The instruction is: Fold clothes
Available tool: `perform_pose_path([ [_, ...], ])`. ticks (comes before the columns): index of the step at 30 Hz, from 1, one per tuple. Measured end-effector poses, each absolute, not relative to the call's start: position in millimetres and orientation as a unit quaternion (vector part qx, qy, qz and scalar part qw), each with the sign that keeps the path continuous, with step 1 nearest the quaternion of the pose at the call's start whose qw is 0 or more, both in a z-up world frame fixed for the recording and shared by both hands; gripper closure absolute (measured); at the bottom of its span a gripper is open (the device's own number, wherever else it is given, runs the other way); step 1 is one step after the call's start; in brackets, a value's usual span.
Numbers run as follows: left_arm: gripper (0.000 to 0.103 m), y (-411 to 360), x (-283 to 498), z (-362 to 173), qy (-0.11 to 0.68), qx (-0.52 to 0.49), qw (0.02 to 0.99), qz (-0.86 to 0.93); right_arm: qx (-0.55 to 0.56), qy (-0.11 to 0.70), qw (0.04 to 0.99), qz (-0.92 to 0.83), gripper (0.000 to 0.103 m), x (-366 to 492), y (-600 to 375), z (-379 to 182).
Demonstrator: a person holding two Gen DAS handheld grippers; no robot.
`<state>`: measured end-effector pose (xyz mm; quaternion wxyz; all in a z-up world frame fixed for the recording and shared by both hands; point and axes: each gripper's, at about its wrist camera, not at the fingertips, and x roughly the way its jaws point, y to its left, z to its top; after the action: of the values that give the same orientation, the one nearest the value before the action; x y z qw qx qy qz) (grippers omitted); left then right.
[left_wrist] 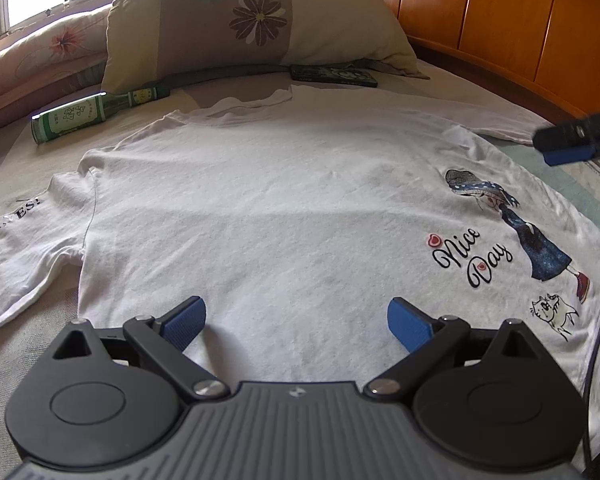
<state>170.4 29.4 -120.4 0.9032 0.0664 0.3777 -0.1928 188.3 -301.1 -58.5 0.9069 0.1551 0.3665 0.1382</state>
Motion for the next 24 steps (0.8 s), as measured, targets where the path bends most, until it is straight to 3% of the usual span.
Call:
perform_pose_path([
  [6, 0.004, 30, 180, -122, 0.380, 0.053, 0.905, -0.186, 0.235, 0.377, 0.886, 0.135, 0.000, 280, -341, -71],
  [13, 0.001, 26, 184, -126, 0.372, 0.059, 0.908, -0.184, 0.329, 0.411, 0.840, 0.135, 0.000, 311, -362, -101],
  [21, 0.001, 24, 185, -128, 0.364, 0.062, 0.912, -0.181, 0.265, 0.377, 0.887, 0.036, 0.001, 334, -385, -105],
  [24, 0.001, 25, 185, -129, 0.364, 0.063, 0.911, -0.181, 0.275, 0.381, 0.880, 0.072, 0.000, 320, -376, -95],
])
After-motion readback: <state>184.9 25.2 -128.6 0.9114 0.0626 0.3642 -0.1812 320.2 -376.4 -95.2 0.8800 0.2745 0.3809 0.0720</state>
